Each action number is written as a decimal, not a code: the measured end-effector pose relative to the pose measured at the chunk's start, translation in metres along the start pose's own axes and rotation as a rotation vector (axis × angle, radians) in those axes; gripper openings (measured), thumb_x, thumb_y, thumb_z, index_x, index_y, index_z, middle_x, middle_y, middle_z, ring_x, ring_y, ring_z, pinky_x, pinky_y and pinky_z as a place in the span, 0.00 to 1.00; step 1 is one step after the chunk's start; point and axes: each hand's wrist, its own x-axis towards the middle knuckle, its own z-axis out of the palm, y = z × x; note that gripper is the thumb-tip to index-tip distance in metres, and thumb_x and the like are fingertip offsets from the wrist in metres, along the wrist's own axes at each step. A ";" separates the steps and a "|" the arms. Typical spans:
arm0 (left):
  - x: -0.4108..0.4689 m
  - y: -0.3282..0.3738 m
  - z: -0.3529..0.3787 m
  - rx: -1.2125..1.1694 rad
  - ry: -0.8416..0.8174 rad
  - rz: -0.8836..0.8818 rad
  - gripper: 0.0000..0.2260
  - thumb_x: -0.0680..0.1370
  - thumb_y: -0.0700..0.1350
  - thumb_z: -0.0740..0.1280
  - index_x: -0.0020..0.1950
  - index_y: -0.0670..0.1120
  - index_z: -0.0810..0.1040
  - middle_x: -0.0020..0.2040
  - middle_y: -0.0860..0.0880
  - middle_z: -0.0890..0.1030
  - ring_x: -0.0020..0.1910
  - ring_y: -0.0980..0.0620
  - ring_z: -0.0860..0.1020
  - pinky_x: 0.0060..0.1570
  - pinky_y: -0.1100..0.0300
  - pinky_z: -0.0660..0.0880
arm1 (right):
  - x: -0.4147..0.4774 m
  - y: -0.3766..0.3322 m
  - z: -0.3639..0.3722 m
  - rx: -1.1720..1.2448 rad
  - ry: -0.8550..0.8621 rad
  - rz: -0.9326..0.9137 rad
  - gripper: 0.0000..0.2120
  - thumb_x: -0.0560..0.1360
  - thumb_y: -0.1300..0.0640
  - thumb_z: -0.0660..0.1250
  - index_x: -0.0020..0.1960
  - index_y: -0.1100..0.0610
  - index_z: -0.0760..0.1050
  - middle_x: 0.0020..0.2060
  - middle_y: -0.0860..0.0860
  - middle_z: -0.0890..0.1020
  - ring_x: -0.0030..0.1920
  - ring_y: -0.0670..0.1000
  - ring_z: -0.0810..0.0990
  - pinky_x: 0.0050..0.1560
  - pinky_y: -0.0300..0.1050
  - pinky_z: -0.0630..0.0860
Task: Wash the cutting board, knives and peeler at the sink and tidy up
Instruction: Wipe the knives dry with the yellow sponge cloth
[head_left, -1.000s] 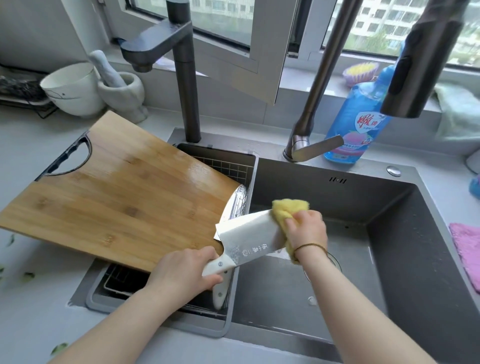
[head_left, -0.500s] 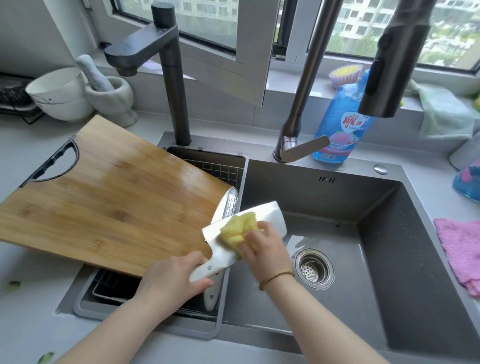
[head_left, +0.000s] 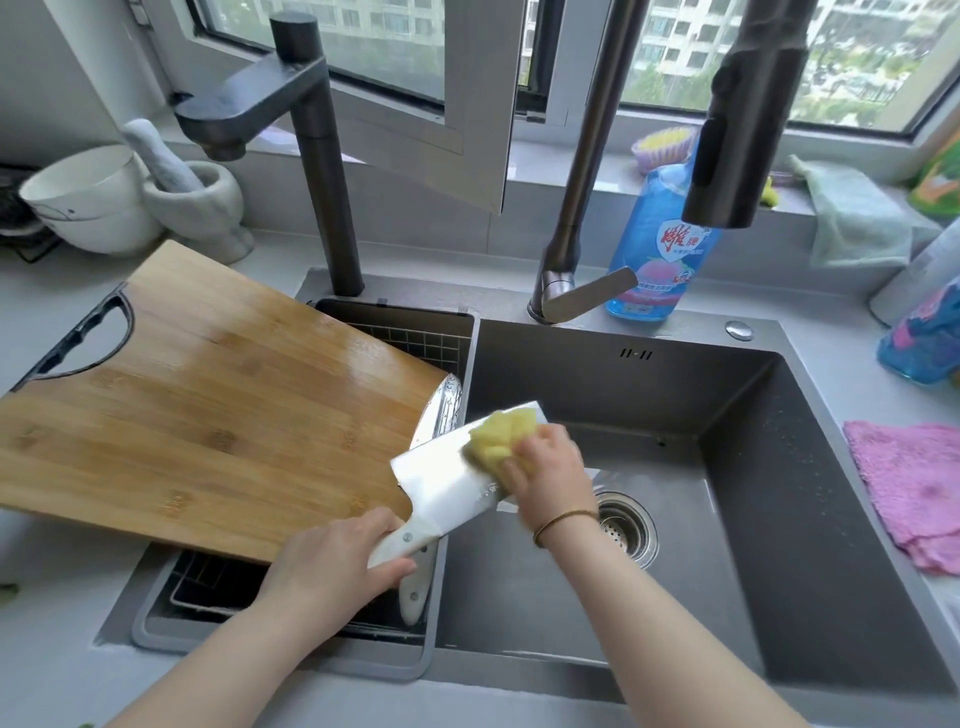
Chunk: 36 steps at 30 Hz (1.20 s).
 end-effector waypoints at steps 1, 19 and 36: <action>0.001 -0.001 0.000 -0.013 -0.001 0.000 0.15 0.76 0.62 0.58 0.59 0.58 0.68 0.33 0.60 0.66 0.40 0.55 0.69 0.29 0.70 0.59 | 0.007 0.009 -0.009 -0.029 0.051 0.103 0.17 0.76 0.50 0.58 0.56 0.61 0.74 0.62 0.58 0.69 0.59 0.58 0.69 0.55 0.48 0.70; 0.000 0.000 -0.001 -0.160 -0.022 -0.076 0.09 0.74 0.61 0.63 0.46 0.60 0.66 0.37 0.58 0.72 0.42 0.55 0.72 0.35 0.62 0.63 | 0.010 -0.025 -0.006 -0.210 0.076 0.040 0.14 0.78 0.54 0.56 0.59 0.60 0.72 0.62 0.57 0.67 0.59 0.57 0.69 0.53 0.46 0.70; 0.001 0.004 0.001 -0.032 -0.029 -0.074 0.12 0.76 0.59 0.60 0.51 0.53 0.74 0.38 0.56 0.72 0.51 0.52 0.77 0.38 0.59 0.64 | -0.024 -0.065 0.010 -0.119 -0.045 -0.405 0.12 0.67 0.54 0.59 0.34 0.59 0.77 0.37 0.55 0.78 0.31 0.55 0.78 0.24 0.37 0.68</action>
